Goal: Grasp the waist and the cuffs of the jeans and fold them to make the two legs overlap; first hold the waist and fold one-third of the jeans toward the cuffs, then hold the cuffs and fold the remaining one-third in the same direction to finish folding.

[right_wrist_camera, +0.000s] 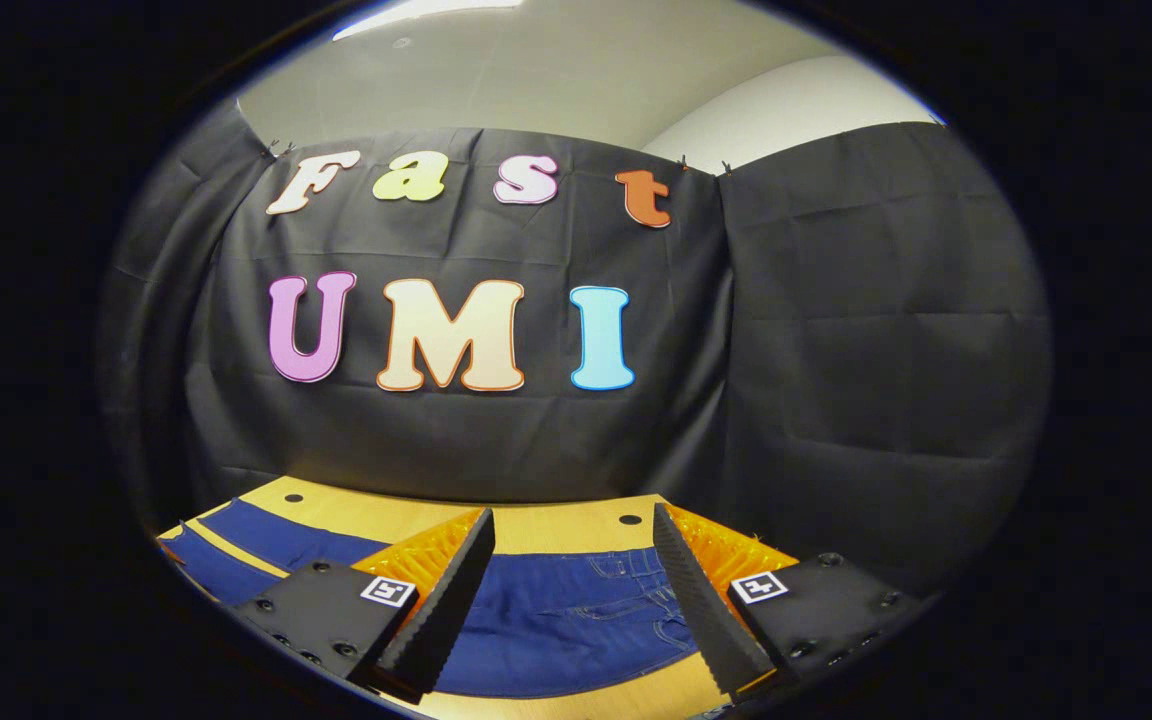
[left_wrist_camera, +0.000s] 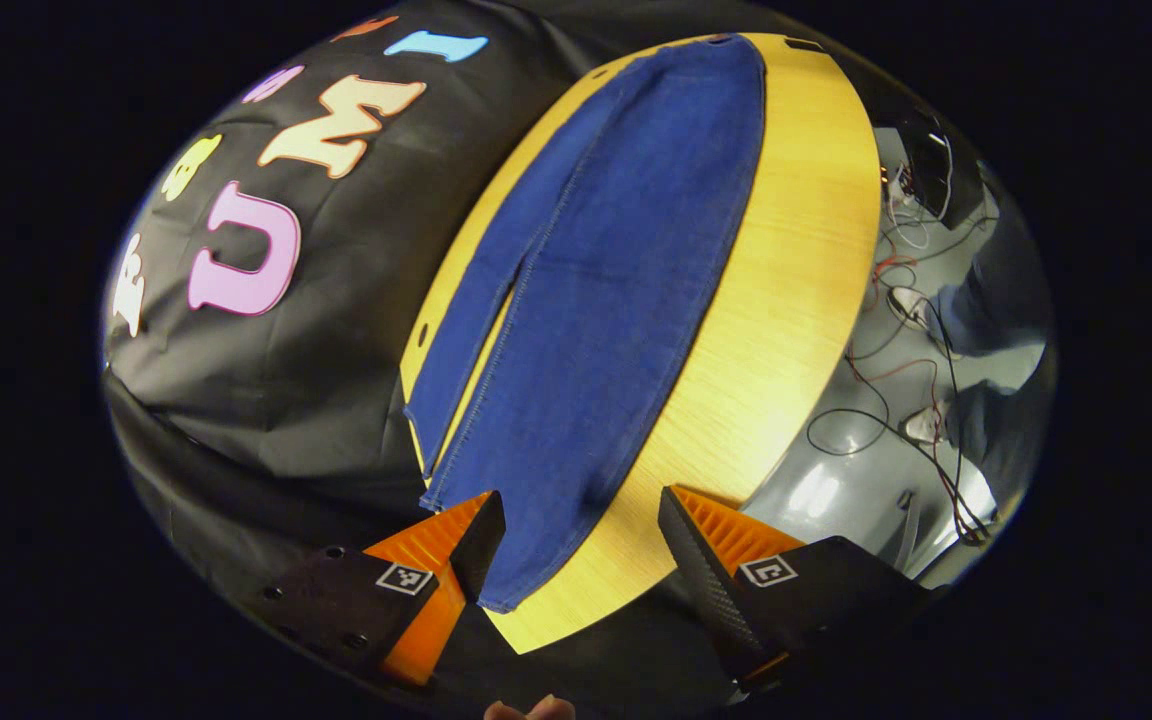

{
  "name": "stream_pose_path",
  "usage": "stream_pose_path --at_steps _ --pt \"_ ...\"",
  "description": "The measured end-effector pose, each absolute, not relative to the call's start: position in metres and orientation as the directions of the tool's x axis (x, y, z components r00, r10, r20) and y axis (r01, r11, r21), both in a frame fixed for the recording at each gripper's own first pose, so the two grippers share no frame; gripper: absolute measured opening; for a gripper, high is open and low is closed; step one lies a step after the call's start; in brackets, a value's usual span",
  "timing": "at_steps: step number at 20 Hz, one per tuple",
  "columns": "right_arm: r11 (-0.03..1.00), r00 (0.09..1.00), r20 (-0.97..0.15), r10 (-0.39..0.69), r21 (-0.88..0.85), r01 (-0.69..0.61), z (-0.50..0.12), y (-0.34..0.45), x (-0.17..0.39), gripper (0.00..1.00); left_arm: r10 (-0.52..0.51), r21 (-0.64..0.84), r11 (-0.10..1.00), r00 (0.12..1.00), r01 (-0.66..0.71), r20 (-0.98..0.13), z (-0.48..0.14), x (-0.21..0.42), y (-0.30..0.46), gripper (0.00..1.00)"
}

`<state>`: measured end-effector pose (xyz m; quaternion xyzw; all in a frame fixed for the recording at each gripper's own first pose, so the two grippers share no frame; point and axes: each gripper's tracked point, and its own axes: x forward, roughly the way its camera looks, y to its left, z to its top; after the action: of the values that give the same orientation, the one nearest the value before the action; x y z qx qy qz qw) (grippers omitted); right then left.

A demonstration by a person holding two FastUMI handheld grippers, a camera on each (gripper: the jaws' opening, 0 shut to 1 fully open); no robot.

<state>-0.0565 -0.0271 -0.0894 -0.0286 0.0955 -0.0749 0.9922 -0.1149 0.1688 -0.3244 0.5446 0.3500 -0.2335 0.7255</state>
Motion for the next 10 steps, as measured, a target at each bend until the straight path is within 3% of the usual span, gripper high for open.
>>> stream_pose_path --at_steps 4,7,10 --pt "0.984 0.97 -0.172 -0.172 -0.084 0.16 -0.086 -0.031 -0.057 0.98 0.048 0.621 0.27 0.634 0.736 -0.772 -0.33 -0.104 0.172 0.87" --pt "0.981 0.966 -0.179 -0.187 -0.088 0.174 -0.088 -0.036 -0.059 0.98 0.043 0.623 0.234 0.632 0.747 -0.774 -0.336 -0.09 0.173 0.89" --pt "0.977 0.962 -0.179 -0.205 -0.089 0.192 -0.087 -0.042 -0.062 0.98 0.029 0.623 0.206 0.632 0.755 -0.775 -0.341 -0.073 0.17 0.84"
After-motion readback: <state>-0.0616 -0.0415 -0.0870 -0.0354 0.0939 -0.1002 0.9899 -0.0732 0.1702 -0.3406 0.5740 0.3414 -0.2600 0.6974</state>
